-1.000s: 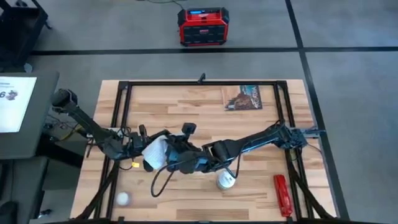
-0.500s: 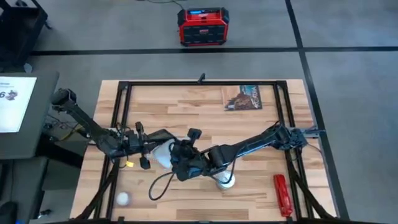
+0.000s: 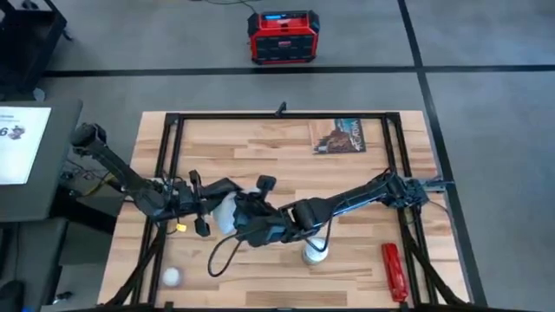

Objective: Apply microfiber cloth
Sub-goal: Wipe the front of the black cellphone with the gray microfiber cloth

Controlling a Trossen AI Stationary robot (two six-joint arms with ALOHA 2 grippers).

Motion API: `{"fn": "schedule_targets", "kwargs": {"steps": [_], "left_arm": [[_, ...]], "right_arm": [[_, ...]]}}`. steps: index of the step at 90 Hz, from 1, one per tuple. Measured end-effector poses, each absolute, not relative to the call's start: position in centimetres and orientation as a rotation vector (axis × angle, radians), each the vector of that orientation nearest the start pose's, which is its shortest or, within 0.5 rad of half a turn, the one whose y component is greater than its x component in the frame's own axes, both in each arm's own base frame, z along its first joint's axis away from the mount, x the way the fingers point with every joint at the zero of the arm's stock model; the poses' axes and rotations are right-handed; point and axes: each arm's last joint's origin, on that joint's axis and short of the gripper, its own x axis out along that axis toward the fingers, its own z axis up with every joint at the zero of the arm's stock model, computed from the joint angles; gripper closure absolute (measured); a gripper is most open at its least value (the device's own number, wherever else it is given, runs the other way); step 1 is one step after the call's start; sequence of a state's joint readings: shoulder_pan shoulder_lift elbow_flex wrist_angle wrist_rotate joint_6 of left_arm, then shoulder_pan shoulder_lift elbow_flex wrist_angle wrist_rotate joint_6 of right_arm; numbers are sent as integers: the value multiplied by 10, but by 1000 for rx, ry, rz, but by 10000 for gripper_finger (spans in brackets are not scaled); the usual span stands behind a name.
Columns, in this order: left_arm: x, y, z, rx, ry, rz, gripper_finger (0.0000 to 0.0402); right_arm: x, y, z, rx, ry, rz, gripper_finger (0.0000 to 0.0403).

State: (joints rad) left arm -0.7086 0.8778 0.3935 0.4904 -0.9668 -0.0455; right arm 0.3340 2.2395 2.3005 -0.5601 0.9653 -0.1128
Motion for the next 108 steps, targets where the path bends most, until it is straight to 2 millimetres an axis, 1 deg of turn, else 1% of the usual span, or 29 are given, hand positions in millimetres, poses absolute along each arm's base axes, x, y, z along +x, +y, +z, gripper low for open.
{"fn": "schedule_targets", "kwargs": {"steps": [19, 29, 36, 47, 69, 77, 92, 108], "left_arm": [[156, -102, 241, -60, 8, 262, 399], [158, -103, 237, -55, 20, 267, 399], [158, -103, 236, -45, 25, 268, 399], [158, -102, 237, -15, 19, 277, 399], [157, -102, 237, -14, 17, 282, 399], [157, -102, 238, -17, 14, 280, 399], [157, -102, 239, -27, 9, 282, 399], [159, -103, 239, -52, 5, 286, 399]], "right_arm": [[480, 141, 368, -433, 350, -595, 403], [480, 141, 372, -429, 332, -599, 403], [479, 141, 369, -420, 346, -599, 403], [477, 140, 361, -371, 380, -606, 403], [477, 142, 334, -338, 448, -600, 403], [478, 143, 328, -332, 467, -591, 403], [480, 140, 327, -337, 459, -594, 403], [483, 135, 338, -372, 431, -581, 403]]}}
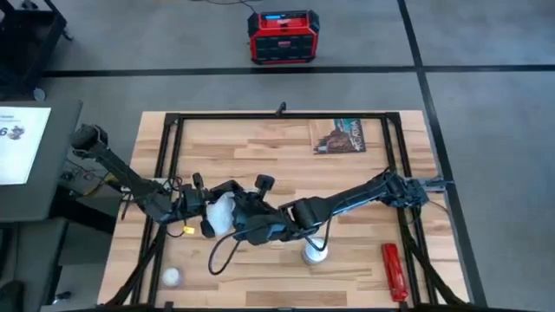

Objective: Apply microfiber cloth
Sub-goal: Wipe the front of the black cellphone with the gray microfiber cloth

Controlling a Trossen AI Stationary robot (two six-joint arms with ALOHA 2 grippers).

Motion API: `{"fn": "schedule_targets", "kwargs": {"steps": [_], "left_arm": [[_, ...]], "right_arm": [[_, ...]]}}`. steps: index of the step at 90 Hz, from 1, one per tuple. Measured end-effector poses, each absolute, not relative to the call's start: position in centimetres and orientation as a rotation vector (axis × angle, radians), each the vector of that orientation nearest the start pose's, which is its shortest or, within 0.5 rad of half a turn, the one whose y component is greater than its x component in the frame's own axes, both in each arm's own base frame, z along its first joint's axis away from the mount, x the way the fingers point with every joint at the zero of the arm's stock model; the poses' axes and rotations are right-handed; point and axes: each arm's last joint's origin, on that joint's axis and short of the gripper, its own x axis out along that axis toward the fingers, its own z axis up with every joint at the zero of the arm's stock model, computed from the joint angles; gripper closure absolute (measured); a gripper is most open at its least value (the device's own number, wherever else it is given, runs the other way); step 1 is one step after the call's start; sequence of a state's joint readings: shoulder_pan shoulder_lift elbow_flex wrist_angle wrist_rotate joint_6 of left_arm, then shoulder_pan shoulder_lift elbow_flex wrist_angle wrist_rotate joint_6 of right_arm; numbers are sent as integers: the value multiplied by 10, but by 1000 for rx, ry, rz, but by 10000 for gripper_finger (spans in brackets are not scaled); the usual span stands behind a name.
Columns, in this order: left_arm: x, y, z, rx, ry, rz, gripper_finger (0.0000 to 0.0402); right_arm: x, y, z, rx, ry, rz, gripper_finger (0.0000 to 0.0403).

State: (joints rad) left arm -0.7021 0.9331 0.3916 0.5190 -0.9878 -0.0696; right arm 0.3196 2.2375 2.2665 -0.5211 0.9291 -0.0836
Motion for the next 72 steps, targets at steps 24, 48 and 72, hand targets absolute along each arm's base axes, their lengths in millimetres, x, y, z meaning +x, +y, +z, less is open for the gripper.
{"fn": "schedule_targets", "kwargs": {"steps": [24, 48, 72], "left_arm": [[159, -103, 238, -48, 11, 280, 399], [159, -103, 235, -29, 32, 272, 399], [158, -104, 230, -14, 65, 261, 399]], "right_arm": [[484, 134, 353, -390, 392, -579, 403], [480, 139, 349, -360, 418, -587, 403], [459, 140, 298, -388, 612, -758, 403]]}}
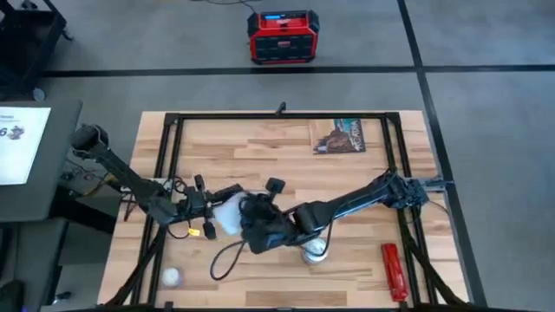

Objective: Apply microfiber cloth
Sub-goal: Wipe the front of the black cellphone with the gray microfiber cloth

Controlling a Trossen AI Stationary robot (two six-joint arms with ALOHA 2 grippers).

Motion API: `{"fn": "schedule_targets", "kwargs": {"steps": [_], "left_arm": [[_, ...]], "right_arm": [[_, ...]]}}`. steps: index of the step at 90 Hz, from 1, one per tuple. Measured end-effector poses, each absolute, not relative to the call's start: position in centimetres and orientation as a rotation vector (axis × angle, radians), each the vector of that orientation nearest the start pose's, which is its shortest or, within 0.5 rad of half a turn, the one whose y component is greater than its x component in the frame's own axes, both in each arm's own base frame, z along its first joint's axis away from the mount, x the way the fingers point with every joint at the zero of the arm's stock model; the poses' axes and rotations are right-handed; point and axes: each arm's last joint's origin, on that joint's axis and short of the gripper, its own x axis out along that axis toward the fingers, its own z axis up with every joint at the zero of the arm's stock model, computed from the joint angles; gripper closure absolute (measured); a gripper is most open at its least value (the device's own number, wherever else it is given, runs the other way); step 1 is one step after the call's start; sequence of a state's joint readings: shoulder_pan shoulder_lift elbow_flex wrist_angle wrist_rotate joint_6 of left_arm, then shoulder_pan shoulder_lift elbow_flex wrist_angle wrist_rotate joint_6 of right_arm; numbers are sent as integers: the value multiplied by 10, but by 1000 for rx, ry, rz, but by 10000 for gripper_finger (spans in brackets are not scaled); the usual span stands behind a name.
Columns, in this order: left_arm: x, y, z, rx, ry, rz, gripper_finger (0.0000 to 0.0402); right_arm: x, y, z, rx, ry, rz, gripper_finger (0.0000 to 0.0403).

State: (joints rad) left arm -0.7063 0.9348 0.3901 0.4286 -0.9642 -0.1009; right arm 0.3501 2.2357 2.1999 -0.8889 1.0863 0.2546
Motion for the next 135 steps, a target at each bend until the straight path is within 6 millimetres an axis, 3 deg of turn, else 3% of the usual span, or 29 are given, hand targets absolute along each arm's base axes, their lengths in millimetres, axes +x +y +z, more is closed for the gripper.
{"fn": "schedule_targets", "kwargs": {"steps": [10, 21, 34, 47, 65, 77, 89, 103, 124, 135], "left_arm": [[158, -105, 229, -10, 72, 255, 399], [157, -105, 230, -8, 67, 268, 399], [157, -104, 230, -13, 65, 283, 399], [157, -104, 230, -12, 69, 286, 399], [157, -104, 230, 2, 69, 289, 399], [157, -104, 230, 3, 70, 292, 399], [157, -104, 230, 6, 70, 297, 399], [158, -101, 229, 13, 76, 314, 399], [159, -99, 228, 20, 84, 328, 399], [159, -98, 226, 37, 99, 332, 399]], "right_arm": [[436, 128, 287, -422, 705, -899, 403], [402, 117, 298, -388, 692, -1057, 403], [380, 115, 310, -388, 656, -1044, 403], [337, 104, 318, -278, 597, -1075, 403], [271, 101, 304, -129, 529, -1078, 403], [241, 100, 283, -47, 526, -1076, 403], [222, 103, 251, 29, 546, -1070, 403], [213, 100, 212, 80, 556, -1076, 403], [211, 90, 196, 108, 579, -1116, 403], [210, 92, 174, 183, 554, -1073, 403]]}}
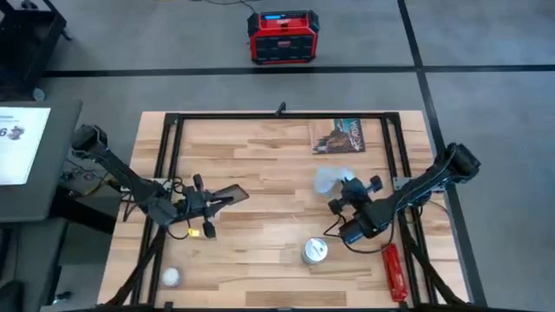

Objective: Apply microfiber cloth
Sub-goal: Wipe the front of the black cellphone with the gray microfiber cloth, then spray the back of the black cellphone using the white spray bottle

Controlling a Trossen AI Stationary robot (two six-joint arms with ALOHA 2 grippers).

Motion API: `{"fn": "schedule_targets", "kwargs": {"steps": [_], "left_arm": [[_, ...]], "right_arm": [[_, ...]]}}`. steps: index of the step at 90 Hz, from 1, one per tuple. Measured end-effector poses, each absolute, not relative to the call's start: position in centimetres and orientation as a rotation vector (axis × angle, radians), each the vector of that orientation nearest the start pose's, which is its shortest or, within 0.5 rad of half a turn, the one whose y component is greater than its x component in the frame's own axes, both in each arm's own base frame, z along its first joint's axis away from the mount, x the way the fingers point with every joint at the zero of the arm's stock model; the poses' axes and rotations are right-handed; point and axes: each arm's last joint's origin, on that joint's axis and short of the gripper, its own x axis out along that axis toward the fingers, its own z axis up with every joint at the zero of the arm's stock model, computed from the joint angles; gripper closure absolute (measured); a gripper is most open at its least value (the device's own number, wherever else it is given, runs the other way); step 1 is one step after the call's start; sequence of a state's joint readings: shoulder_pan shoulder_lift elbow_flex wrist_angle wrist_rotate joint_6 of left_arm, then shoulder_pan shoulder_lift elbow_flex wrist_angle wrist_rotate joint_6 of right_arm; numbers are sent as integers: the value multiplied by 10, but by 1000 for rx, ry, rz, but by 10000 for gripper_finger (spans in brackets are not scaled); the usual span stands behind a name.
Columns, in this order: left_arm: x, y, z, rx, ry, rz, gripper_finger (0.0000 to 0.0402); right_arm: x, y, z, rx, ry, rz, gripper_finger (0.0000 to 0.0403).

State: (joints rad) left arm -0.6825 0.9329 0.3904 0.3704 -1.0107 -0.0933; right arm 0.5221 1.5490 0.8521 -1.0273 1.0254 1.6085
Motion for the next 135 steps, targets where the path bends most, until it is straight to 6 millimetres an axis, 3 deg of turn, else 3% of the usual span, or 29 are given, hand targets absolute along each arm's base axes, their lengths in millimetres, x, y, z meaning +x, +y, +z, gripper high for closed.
{"fn": "schedule_targets", "kwargs": {"steps": [13, 27, 53, 78, 86, 95, 107, 111, 124, 135], "left_arm": [[161, -95, 224, 36, 112, 349, 399], [161, -95, 224, 31, 112, 353, 399], [161, -95, 225, 25, 106, 353, 399], [163, -92, 225, 44, 110, 369, 399], [164, -90, 225, 61, 114, 378, 399], [165, -87, 225, 73, 117, 397, 399], [167, -83, 224, 79, 124, 420, 399], [168, -82, 223, 84, 130, 425, 399], [168, -80, 222, 96, 143, 438, 399], [168, -80, 221, 104, 151, 438, 399]], "right_arm": [[205, 97, 146, 311, 519, -998, 403], [203, 102, 136, 375, 480, -946, 393], [213, 94, 146, 225, 400, -976, 296], [240, 74, 166, 116, 452, -1034, 186], [251, 66, 177, 59, 484, -1043, 170], [261, 61, 196, -52, 529, -1053, 203], [258, 63, 233, -175, 586, -1073, 350], [252, 66, 247, -199, 598, -1065, 380], [227, 81, 281, -155, 585, -1010, 400], [201, 102, 299, -38, 554, -895, 402]]}}
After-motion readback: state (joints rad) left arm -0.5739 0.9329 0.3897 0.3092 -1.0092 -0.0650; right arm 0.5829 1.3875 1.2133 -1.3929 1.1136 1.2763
